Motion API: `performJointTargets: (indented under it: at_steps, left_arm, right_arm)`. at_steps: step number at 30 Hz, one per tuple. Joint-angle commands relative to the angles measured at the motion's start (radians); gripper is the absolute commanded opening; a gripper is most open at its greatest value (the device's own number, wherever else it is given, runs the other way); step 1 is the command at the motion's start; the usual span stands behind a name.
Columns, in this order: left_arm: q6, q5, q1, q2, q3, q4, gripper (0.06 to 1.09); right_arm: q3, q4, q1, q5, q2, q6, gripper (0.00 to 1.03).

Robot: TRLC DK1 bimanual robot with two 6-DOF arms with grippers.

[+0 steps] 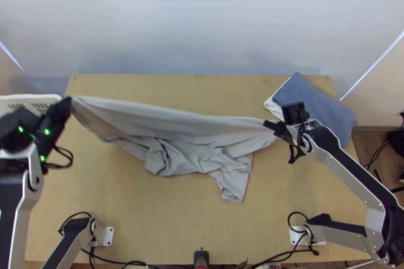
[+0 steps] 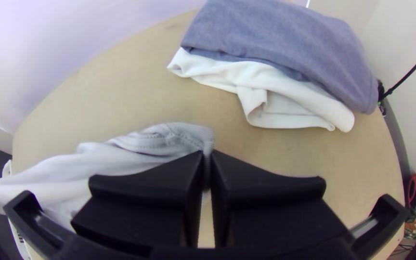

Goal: Fold the t-shirt

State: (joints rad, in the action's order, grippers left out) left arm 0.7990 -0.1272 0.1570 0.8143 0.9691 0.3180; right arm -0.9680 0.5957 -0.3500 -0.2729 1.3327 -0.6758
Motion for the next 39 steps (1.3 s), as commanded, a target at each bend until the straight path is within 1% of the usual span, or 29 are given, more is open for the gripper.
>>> performJointTargets:
  at_steps: [1,3,6,8,10,12,15,18,19,20,21,22,23,25,26,28,31,33,35,36,38,39]
  left_arm:
    - [0.048,0.011,-0.079,-0.136,-0.175,0.121,0.09]
    - [0.052,0.009,-0.111,-0.141,-0.207,0.176,0.09]
    - [0.048,0.001,-0.149,-0.145,-0.230,0.254,0.09]
    - [0.046,-0.003,-0.165,-0.150,-0.247,0.273,0.09]
    - [0.039,-0.003,-0.166,-0.156,-0.265,0.277,0.09]
    - [0.031,-0.003,-0.168,-0.153,-0.276,0.277,0.09]
    - [0.026,-0.003,-0.169,-0.136,-0.283,0.266,0.09]
    - [0.019,-0.002,-0.171,-0.109,-0.285,0.260,0.09]
    - [0.016,-0.002,-0.171,-0.102,-0.287,0.257,0.09]
    - [0.009,0.000,-0.171,-0.095,-0.288,0.257,0.09]
    - [0.008,0.001,-0.171,-0.089,-0.287,0.254,0.09]
    - [0.005,0.003,-0.171,-0.086,-0.285,0.253,0.09]
    - [0.002,0.005,-0.171,-0.081,-0.282,0.251,0.09]
    - [-0.001,0.008,-0.169,-0.072,-0.274,0.248,0.09]
    - [-0.003,0.009,-0.169,-0.064,-0.268,0.248,0.09]
    - [-0.003,0.012,-0.168,-0.050,-0.259,0.242,0.09]
    - [-0.001,0.015,-0.165,-0.029,-0.244,0.239,0.09]
    - [-0.001,0.021,-0.165,-0.017,-0.234,0.236,0.09]
    - [-0.003,0.028,-0.165,-0.004,-0.225,0.234,0.09]
    - [-0.003,0.029,-0.163,0.003,-0.222,0.234,0.09]
    - [-0.006,0.032,-0.163,0.016,-0.213,0.233,0.09]
    - [-0.006,0.034,-0.162,0.020,-0.208,0.233,0.09]
  right_arm:
    - [-0.011,0.102,-0.035,0.080,-0.046,-0.018,0.03]
    - [-0.014,0.185,-0.053,0.095,-0.046,-0.018,0.03]
    - [-0.032,0.317,-0.057,0.195,-0.058,-0.016,0.03]
    - [-0.024,0.372,-0.057,0.241,-0.092,-0.007,0.03]
    - [0.008,0.406,-0.067,0.301,-0.147,0.021,0.03]
    - [0.052,0.414,-0.115,0.308,-0.211,0.056,0.03]
    - [0.135,0.417,-0.215,0.311,-0.293,0.078,0.03]
    - [0.195,0.429,-0.333,0.317,-0.336,0.071,0.03]
    - [0.213,0.429,-0.356,0.317,-0.340,0.071,0.03]
    - [0.226,0.427,-0.360,0.319,-0.340,0.074,0.04]
    - [0.236,0.423,-0.359,0.322,-0.329,0.074,0.14]
    - [0.239,0.423,-0.359,0.324,-0.319,0.079,0.21]
    - [0.236,0.421,-0.359,0.322,-0.306,0.091,0.25]
    - [0.206,0.397,-0.310,0.320,-0.283,0.124,0.34]
    - [0.180,0.380,-0.268,0.322,-0.273,0.128,0.35]
    - [0.117,0.282,-0.159,0.322,-0.240,0.122,0.35]
    - [-0.001,0.182,-0.033,0.324,-0.153,0.084,0.34]
    - [-0.081,0.135,0.025,0.334,-0.086,0.053,0.32]
    - [-0.138,0.098,0.069,0.383,-0.007,0.001,0.24]
    - [-0.161,0.098,0.080,0.411,0.040,-0.027,0.22]
    - [-0.189,0.110,0.086,0.477,0.118,-0.047,0.22]
    - [-0.187,0.110,0.080,0.489,0.141,-0.047,0.22]
